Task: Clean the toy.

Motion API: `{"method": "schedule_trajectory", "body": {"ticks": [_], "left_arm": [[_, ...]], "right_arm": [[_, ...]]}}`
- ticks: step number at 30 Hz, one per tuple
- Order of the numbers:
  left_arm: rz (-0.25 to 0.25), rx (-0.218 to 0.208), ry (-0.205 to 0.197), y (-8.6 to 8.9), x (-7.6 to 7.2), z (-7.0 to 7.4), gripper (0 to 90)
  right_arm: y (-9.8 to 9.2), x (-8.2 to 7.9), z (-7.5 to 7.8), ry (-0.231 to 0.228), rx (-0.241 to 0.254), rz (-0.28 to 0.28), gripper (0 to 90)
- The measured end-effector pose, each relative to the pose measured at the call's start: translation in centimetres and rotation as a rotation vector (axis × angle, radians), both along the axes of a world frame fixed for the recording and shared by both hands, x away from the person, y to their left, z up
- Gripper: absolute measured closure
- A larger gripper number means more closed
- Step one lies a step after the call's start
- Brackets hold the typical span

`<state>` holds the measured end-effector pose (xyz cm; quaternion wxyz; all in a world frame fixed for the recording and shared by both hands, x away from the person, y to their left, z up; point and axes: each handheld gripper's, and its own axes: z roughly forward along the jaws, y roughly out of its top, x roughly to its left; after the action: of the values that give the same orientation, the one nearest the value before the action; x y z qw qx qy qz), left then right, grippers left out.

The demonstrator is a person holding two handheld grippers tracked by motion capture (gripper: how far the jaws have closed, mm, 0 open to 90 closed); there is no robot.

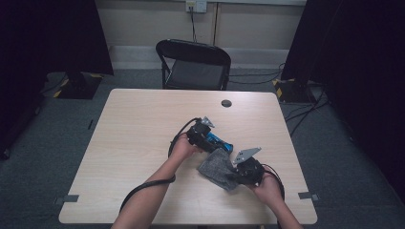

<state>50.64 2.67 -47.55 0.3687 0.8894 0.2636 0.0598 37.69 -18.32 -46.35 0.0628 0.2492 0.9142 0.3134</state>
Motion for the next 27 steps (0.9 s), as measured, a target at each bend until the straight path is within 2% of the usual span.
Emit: {"method": "schedule_trajectory", "body": {"ticks": [4,10,14,16,18,22,27], "left_arm": [[0.001,0.004,0.003,0.0,0.0,0.0,16.3],[0.001,0.002,0.002,0.0,0.0,0.0,16.3],[0.005,0.002,0.003,-0.1,-0.1,0.0,16.3],[0.006,0.003,0.003,-0.1,-0.1,0.0,16.2],[0.005,0.003,0.002,-0.1,-0.1,0.0,16.2],[0.009,0.001,0.003,-0.1,-0.1,0.0,16.2],[0.007,0.003,0.002,-0.1,-0.1,0.0,16.2]], "right_arm": [[-0.2,0.1,-0.2,0.028,-0.002,0.018,76.0],[-0.2,-0.6,0.1,0.043,0.004,0.093,75.9],[0.0,-0.4,-0.2,0.066,0.004,0.099,75.5],[-0.1,-0.1,-0.4,0.068,0.004,0.078,75.4],[-0.2,0.2,-0.5,0.056,-0.025,0.045,75.4],[-0.9,0.9,-0.6,0.066,-0.026,-0.012,75.4],[-1.9,1.6,-0.5,0.042,-0.055,-0.06,75.3]]}}
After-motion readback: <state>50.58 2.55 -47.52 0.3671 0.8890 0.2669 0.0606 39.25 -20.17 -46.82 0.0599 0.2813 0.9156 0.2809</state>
